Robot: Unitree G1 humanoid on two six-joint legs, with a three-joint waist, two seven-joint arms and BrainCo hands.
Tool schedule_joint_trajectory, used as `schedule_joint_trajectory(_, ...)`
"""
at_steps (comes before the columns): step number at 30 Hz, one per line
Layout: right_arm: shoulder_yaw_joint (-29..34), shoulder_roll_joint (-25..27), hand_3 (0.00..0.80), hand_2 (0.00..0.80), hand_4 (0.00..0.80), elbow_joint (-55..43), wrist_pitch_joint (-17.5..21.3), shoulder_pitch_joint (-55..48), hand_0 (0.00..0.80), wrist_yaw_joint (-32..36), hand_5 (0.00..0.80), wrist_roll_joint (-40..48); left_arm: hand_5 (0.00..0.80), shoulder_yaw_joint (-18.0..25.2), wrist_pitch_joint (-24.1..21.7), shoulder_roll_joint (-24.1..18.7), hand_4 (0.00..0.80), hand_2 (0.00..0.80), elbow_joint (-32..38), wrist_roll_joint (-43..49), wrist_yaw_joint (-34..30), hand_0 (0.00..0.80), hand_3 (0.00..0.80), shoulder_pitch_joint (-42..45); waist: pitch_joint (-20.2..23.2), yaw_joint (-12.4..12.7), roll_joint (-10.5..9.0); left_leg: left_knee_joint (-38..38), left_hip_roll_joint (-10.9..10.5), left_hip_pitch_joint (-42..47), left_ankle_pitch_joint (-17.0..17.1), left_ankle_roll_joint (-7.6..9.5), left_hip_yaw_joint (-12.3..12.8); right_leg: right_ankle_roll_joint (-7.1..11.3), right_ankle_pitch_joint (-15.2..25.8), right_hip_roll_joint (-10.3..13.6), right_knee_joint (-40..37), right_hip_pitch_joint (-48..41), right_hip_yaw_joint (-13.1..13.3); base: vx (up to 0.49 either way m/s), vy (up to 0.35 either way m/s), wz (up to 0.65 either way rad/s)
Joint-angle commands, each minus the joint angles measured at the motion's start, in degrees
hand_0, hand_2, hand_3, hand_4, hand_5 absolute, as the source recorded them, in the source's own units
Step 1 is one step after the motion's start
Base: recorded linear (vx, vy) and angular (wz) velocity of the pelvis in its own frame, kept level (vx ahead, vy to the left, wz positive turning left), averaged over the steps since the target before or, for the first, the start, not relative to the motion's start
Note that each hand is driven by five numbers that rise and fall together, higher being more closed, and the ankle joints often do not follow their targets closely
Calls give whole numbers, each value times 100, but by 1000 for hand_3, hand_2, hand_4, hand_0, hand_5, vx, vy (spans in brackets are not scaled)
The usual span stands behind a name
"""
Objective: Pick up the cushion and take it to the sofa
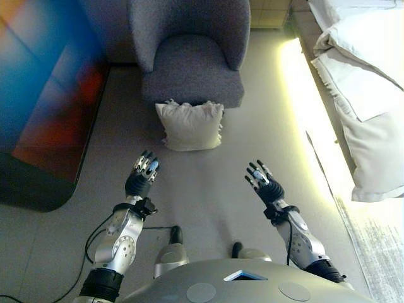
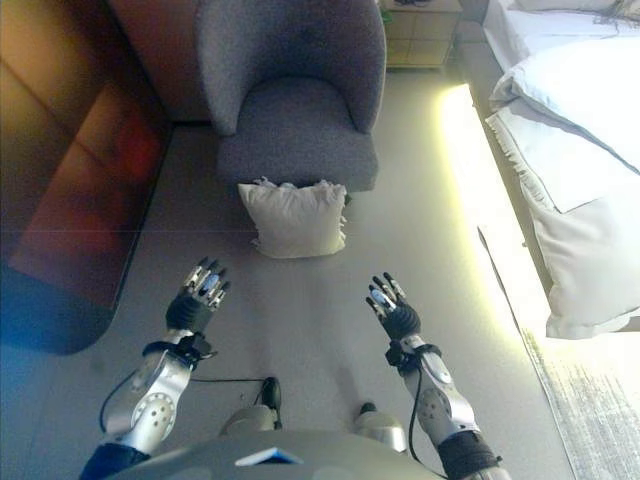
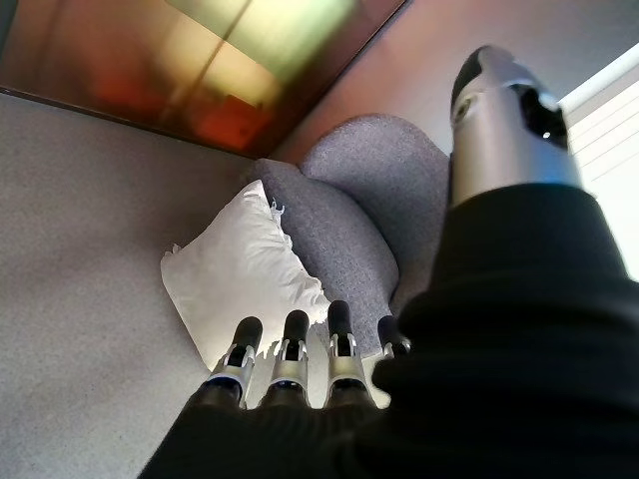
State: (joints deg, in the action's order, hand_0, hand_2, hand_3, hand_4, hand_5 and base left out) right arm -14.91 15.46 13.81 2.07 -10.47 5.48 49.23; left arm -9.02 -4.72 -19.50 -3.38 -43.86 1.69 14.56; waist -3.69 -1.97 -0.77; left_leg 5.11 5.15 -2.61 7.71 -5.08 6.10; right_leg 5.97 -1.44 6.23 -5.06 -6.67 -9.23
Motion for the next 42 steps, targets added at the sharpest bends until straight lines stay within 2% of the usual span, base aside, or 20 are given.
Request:
schedule_joint_trajectory(1,145,-112,0,0,0,-428,201,201,0,45,0,231,0,3,-222,-133,0,0,286,191,-118,0,0,-434,-32,177,-52,-64,-205,349,-706,247,130,132,256,-11,180,442,19,0,0,0)
schedule_joint_trajectory(5,141,-127,0,0,0,-410,188,219,0,51,0,221,0,7,-260,-132,0,0,287,7,-169,0,0,-459,-32,170,-51,-56,-200,372,-710,246,140,134,254,-20,183,430,28,0,0,0)
schedule_joint_trajectory(17,146,-161,0,0,0,-379,198,155,0,52,0,204,0,14,-397,-111,0,0,211,287,89,0,0,-390,-29,172,-77,-85,-228,431,-758,278,181,150,246,9,195,383,24,15,11,0)
schedule_joint_trajectory(28,147,-135,0,0,0,-519,58,-82,0,81,0,15,0,170,-481,-102,0,0,214,101,98,0,0,-67,-29,153,-155,-296,-317,455,-920,397,316,238,124,205,505,397,25,58,74,-4)
schedule_joint_trajectory(32,243,-139,0,0,0,-491,-175,-161,0,70,0,-76,0,369,-650,-80,0,0,102,-88,149,0,0,-103,-40,104,-170,-386,-325,441,-983,452,460,324,70,342,767,484,5,42,134,-11)
schedule_joint_trajectory(35,289,-158,0,0,0,-319,-166,-89,0,182,0,-150,0,467,-760,-79,0,0,72,-166,231,0,0,-187,-125,81,-205,-613,-369,330,-1082,530,501,399,183,443,1204,701,106,-9,116,-17)
schedule_joint_trajectory(38,300,-237,0,0,0,-158,-34,142,0,199,0,-135,0,494,-679,-114,0,0,14,-65,330,0,0,-310,-200,173,-244,-783,-445,175,-1139,634,415,408,386,591,1797,837,129,-20,102,-2)
schedule_joint_trajectory(40,281,-316,0,0,0,-165,77,206,0,162,0,-97,0,496,-623,-148,0,0,-31,16,354,0,0,-342,-228,232,-225,-825,-505,104,-1181,762,396,397,705,749,2672,1098,117,-8,160,12)
schedule_joint_trajectory(42,277,-380,0,0,0,-201,183,170,0,36,0,-43,0,515,-527,-164,0,0,-81,109,276,0,0,-340,-289,190,-99,-817,-487,153,-1220,814,296,300,930,682,3762,1571,406,39,200,40)
